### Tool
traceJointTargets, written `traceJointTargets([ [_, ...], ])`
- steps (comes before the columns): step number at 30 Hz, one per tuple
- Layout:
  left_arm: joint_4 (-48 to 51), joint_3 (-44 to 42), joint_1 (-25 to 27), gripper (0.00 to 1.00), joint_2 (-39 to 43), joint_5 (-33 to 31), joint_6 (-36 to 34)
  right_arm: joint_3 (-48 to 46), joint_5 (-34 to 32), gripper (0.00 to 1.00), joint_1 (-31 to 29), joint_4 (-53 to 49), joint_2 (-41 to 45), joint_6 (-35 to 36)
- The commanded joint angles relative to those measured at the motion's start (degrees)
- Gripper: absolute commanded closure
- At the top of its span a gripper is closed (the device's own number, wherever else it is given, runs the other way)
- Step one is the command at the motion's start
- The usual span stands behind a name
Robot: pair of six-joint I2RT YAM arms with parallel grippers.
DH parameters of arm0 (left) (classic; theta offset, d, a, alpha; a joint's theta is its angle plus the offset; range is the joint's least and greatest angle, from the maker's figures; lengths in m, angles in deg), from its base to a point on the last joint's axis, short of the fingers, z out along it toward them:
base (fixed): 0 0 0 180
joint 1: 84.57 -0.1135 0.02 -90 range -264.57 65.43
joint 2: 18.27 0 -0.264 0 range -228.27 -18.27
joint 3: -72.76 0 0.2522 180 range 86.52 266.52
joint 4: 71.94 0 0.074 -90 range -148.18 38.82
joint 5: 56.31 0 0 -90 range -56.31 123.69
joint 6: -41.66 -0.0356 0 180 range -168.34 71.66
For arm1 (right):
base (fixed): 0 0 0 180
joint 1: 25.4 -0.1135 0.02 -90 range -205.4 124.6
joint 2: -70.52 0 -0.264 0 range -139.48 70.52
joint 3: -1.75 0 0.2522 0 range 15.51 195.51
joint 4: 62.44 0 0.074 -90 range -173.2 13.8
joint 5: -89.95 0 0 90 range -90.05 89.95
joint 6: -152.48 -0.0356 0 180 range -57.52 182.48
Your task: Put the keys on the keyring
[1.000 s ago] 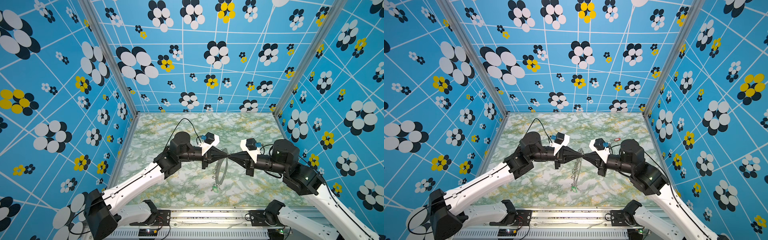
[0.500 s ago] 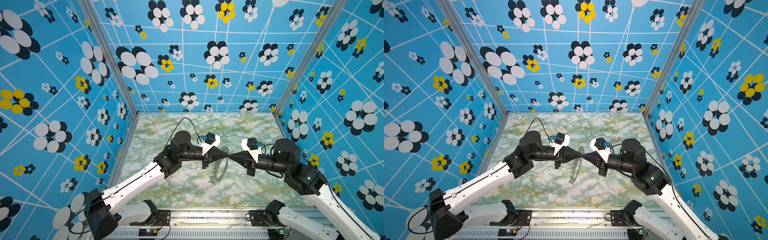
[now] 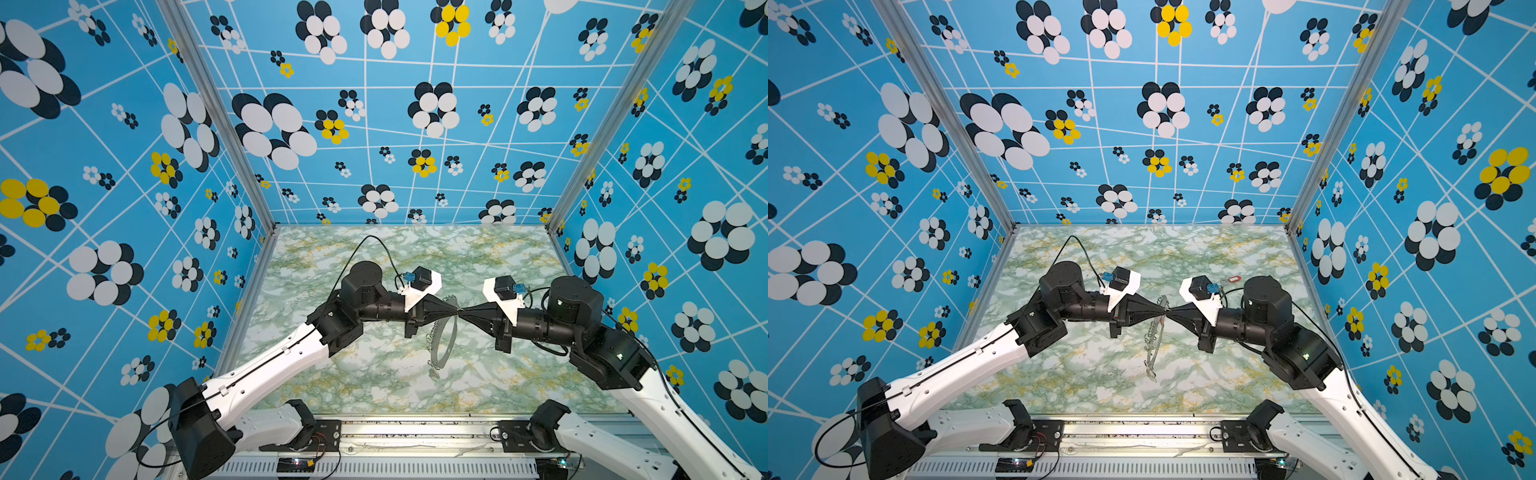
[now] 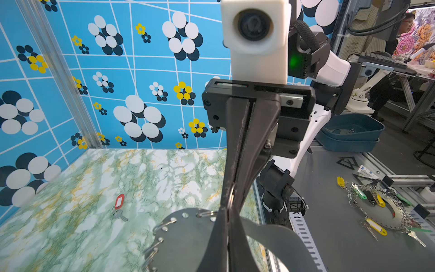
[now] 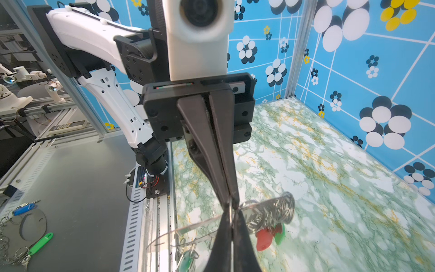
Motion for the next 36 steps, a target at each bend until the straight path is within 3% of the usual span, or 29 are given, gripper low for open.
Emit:
traceJointTargets([
  [1, 0.2, 2.4, 2.7, 1.00, -1.4, 2.7, -1.4, 1.8, 3.8, 1.00, -0.5, 1.9, -1.6, 1.7],
  [12, -0.9, 1.8, 3.0, 1.00, 0.5, -2.1, -4.4, 2.4, 2.4, 1.00, -0.5, -0.6, -1.0, 2.4],
  [27, -0.3, 1.6, 2.2, 1.00, 2.5, -4.0, -4.5, 4.0, 1.2, 0.82, -0.5, -4.3, -0.4, 4.3],
  [32, -0.4, 1.4, 2.0, 1.00, 3.0, -4.5, -4.4, 4.1, 0.8, 0.83, -0.5, -5.6, -0.3, 4.7],
  [36, 0.0, 1.3, 2.0, 1.00, 3.5, -4.8, -4.7, 4.2, -0.7, 0.75, -0.5, -6.6, 0.4, 5.2],
])
